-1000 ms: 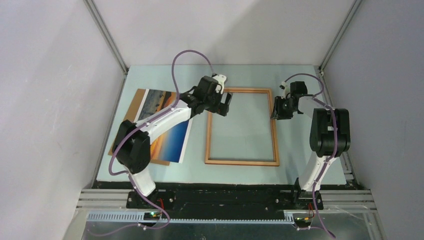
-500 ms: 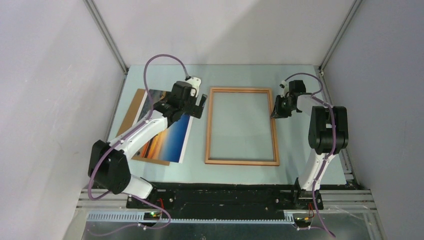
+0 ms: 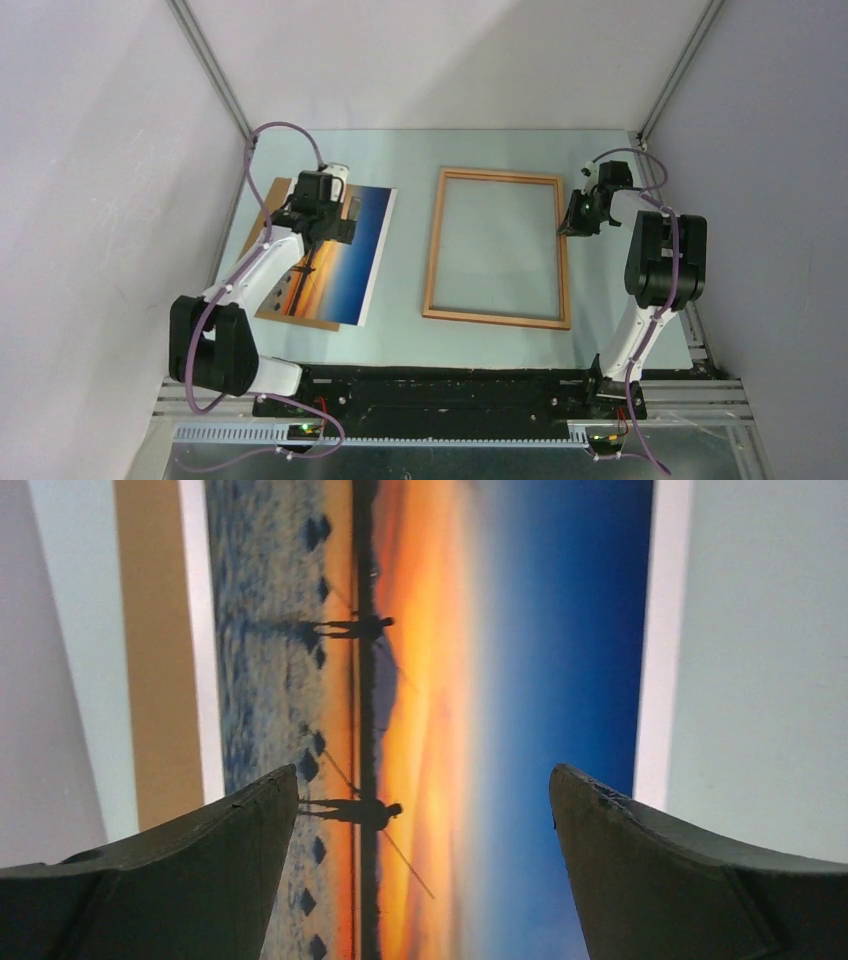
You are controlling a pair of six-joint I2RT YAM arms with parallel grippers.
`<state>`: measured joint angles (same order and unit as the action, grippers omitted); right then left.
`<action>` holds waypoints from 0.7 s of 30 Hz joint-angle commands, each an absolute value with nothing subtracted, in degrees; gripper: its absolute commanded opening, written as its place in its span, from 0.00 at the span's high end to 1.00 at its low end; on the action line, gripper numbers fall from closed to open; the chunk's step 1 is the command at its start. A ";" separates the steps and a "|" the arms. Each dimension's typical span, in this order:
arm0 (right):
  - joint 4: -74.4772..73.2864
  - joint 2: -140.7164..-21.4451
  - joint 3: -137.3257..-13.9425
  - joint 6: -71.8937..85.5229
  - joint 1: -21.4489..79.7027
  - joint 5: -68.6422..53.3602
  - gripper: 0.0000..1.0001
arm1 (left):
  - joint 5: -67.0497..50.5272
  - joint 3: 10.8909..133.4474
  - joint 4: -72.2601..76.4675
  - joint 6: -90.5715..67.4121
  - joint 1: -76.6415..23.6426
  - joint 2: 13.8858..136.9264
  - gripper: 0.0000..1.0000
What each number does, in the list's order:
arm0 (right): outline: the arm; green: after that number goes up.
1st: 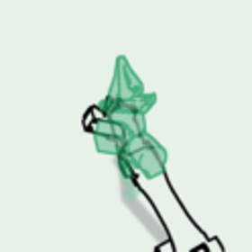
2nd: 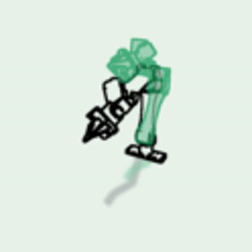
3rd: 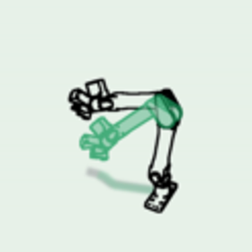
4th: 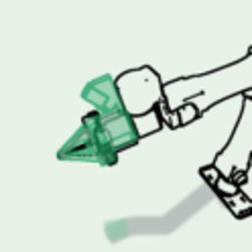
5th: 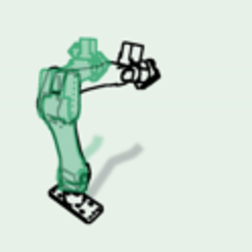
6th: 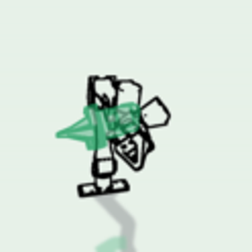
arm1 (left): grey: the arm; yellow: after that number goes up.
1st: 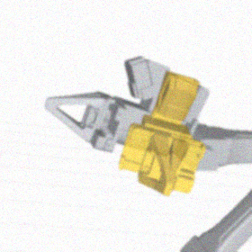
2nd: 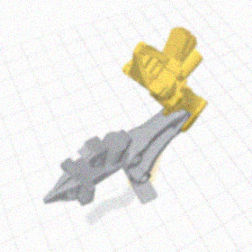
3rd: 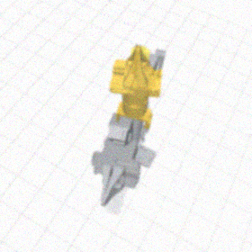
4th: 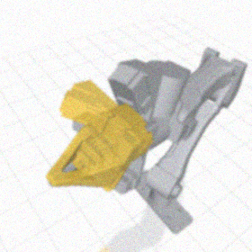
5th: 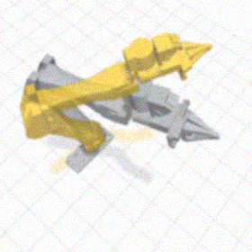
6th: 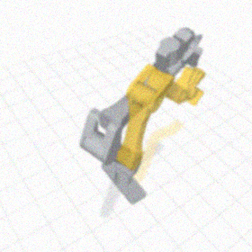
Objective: Put the photo into the frame
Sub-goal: Move the photo frame to the center of the board.
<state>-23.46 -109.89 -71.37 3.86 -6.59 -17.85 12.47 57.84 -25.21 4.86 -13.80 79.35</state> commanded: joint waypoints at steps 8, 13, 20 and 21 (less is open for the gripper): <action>-23.16 -104.78 -73.65 1.73 -5.96 -16.55 0.41 | 10.83 57.41 -26.83 6.12 -2.86 80.00 0.00; -25.63 -101.69 -76.52 3.24 -3.27 -18.82 0.29 | 8.15 58.87 -28.15 6.07 4.45 82.54 0.00; -29.50 -101.57 -84.06 4.72 6.00 -23.42 0.23 | 0.82 63.25 -31.08 2.70 13.43 87.73 0.00; -30.38 -102.43 -85.97 4.78 7.09 -24.16 0.22 | -0.92 63.76 -31.37 2.28 14.14 88.97 0.00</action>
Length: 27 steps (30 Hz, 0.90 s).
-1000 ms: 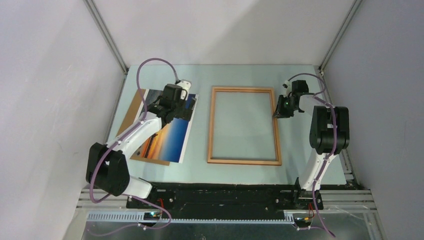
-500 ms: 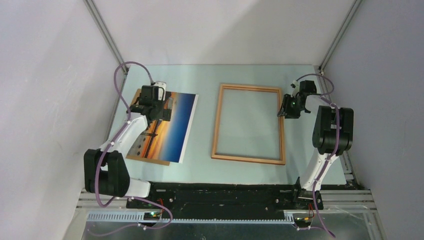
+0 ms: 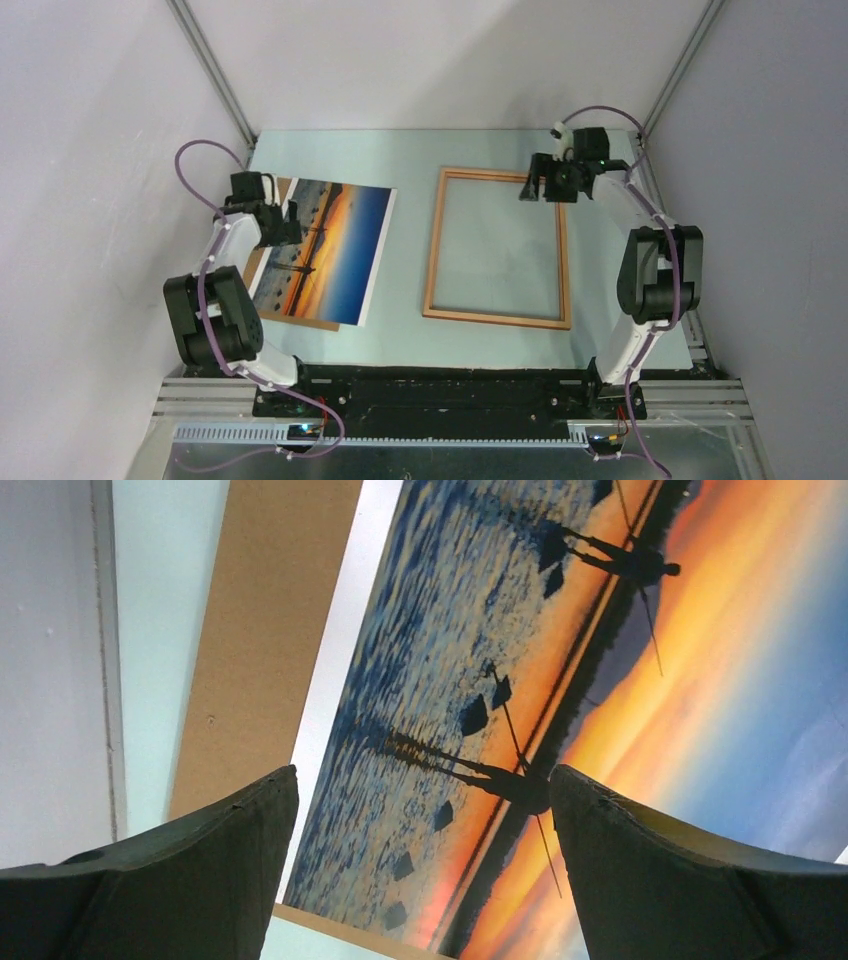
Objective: Put the photo into the frame
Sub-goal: Move the photo frame to the center of the board, then pick up the photo at the center of the board.
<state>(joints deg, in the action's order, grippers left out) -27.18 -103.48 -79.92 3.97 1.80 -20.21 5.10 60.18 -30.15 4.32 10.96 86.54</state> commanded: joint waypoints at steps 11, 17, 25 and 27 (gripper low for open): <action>-33.49 -119.54 -107.62 9.63 26.15 -29.40 0.19 | -5.96 69.00 -33.09 -0.35 20.49 99.10 0.03; -30.48 -129.02 -114.29 16.65 31.25 -35.84 0.19 | -6.66 70.54 -33.20 -1.72 21.04 102.15 0.03; -23.47 -137.27 -115.21 24.75 32.65 -40.41 0.20 | -8.19 71.87 -33.16 -2.79 21.23 105.63 0.03; -21.51 -138.78 -115.22 26.58 32.73 -41.38 0.20 | -8.54 72.23 -33.19 -3.12 21.31 106.01 0.04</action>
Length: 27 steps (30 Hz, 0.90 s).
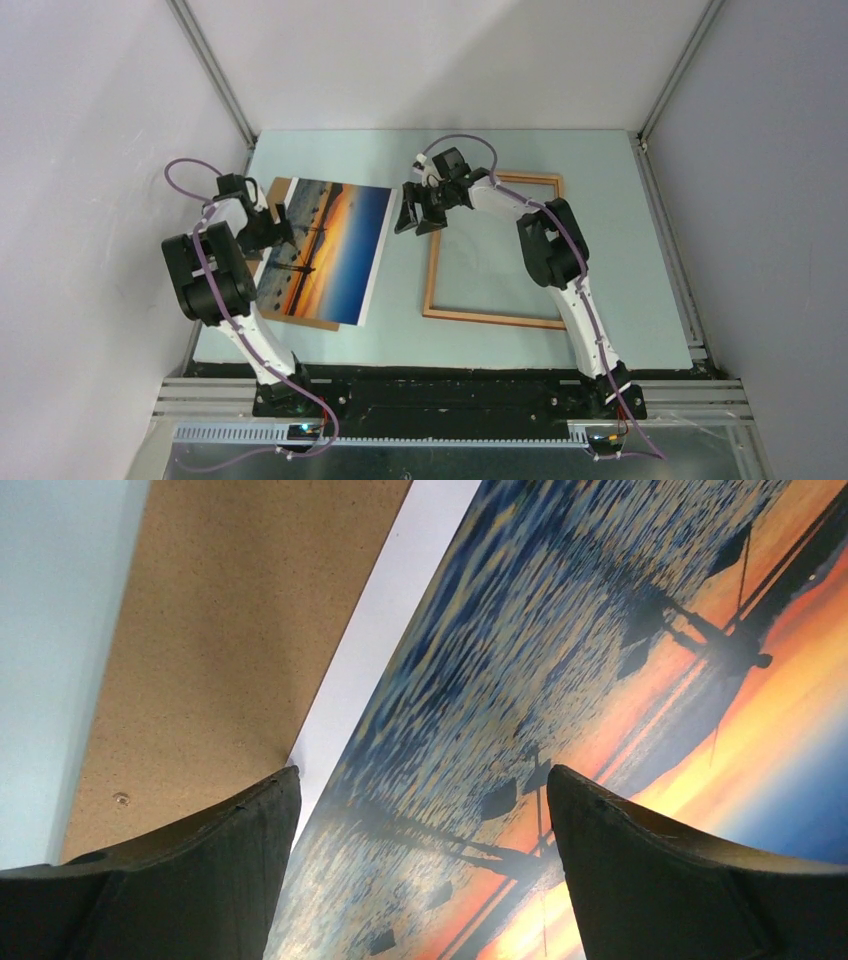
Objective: Put the photo into the frame
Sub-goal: Pick up the photo at the center of the board.
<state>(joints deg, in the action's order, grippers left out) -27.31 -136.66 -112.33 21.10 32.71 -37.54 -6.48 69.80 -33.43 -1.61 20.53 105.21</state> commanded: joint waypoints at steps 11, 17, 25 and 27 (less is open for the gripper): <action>-18.03 -144.93 -117.39 31.80 33.58 -44.51 0.22 | -9.87 71.79 -33.14 -3.63 21.40 105.98 0.04; -14.47 -147.19 -117.94 35.44 34.22 -47.37 0.22 | -11.81 70.82 -33.22 -3.27 21.53 105.43 0.05; -7.71 -150.76 -119.27 41.57 35.13 -51.33 0.24 | -12.83 68.90 -33.13 -2.91 21.58 104.16 0.05; -6.19 -151.48 -119.67 43.09 35.33 -52.18 0.24 | -12.96 68.69 -33.12 -2.88 21.48 104.11 0.05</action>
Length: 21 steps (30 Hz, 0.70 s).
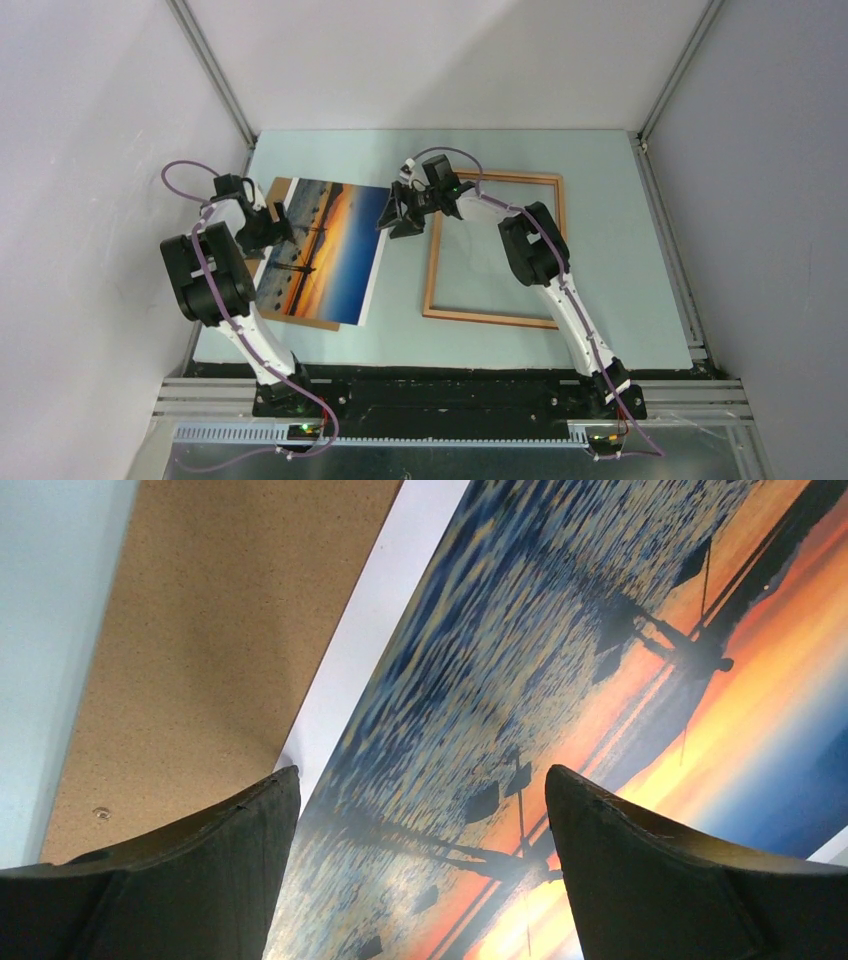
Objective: Put the photo into the frame
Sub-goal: Pick up the photo at the center of the board.
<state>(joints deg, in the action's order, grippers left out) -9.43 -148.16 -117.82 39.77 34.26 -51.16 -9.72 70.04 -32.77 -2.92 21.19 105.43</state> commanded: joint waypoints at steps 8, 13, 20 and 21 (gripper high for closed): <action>2.31 -153.43 -119.68 50.71 35.50 -55.25 0.25 | -13.07 68.26 -33.03 -2.82 21.49 103.80 0.06; 12.45 -154.07 -117.65 57.51 35.37 -57.73 0.29 | -13.18 67.91 -32.93 -2.81 21.56 103.61 0.06; 16.22 -154.34 -118.40 60.79 35.63 -58.71 0.38 | -13.31 67.59 -32.80 -2.79 21.51 103.50 0.06; 15.96 -154.43 -118.85 60.72 35.67 -58.62 0.39 | -13.30 67.59 -32.72 -2.76 21.57 103.42 0.06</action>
<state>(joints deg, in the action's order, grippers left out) 11.73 -153.67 -117.21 58.78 35.09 -57.41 -10.35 69.10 -31.83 -2.63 21.37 104.86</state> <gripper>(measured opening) 0.629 0.943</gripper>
